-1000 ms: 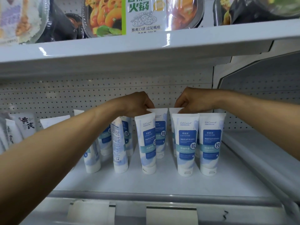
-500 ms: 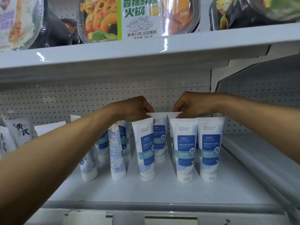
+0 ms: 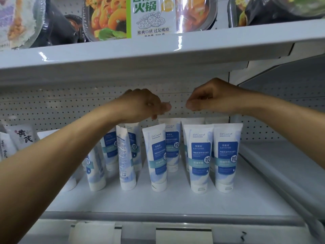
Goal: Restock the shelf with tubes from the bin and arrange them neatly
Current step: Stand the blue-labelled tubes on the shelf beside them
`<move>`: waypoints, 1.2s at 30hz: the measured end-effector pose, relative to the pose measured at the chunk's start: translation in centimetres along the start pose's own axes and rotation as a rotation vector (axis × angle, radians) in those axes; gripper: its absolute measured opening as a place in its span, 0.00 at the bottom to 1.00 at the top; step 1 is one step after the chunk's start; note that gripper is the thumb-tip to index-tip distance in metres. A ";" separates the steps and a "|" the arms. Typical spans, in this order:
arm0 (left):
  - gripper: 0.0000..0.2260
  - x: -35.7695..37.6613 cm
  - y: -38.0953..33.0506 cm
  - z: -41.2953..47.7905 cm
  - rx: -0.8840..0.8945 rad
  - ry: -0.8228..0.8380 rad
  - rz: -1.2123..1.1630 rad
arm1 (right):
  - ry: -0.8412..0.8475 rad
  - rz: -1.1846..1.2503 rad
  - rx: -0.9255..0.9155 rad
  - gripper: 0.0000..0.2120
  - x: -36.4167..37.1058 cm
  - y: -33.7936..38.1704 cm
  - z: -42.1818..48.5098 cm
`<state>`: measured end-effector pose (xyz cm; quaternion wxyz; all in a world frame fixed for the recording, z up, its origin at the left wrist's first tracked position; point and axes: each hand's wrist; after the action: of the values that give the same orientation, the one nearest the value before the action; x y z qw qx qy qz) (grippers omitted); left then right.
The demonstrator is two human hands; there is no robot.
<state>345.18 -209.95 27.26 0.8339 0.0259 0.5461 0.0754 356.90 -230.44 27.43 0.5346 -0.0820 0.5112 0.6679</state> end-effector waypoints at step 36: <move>0.13 1.5 -2.1 -1.4 0.111 0.248 -0.101 | 0.317 -0.233 0.240 0.11 2.8 1.6 -2.2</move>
<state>344.66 -211.84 25.10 0.7600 0.0350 0.6489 0.0059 353.46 -230.21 25.50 0.5269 -0.1800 0.6519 0.5148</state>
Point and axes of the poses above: each hand's wrist, its own z-axis towards the middle knuckle, its own x-axis out of the palm, y = z × x, and after that the axes turned 15 degrees about z, right-handed
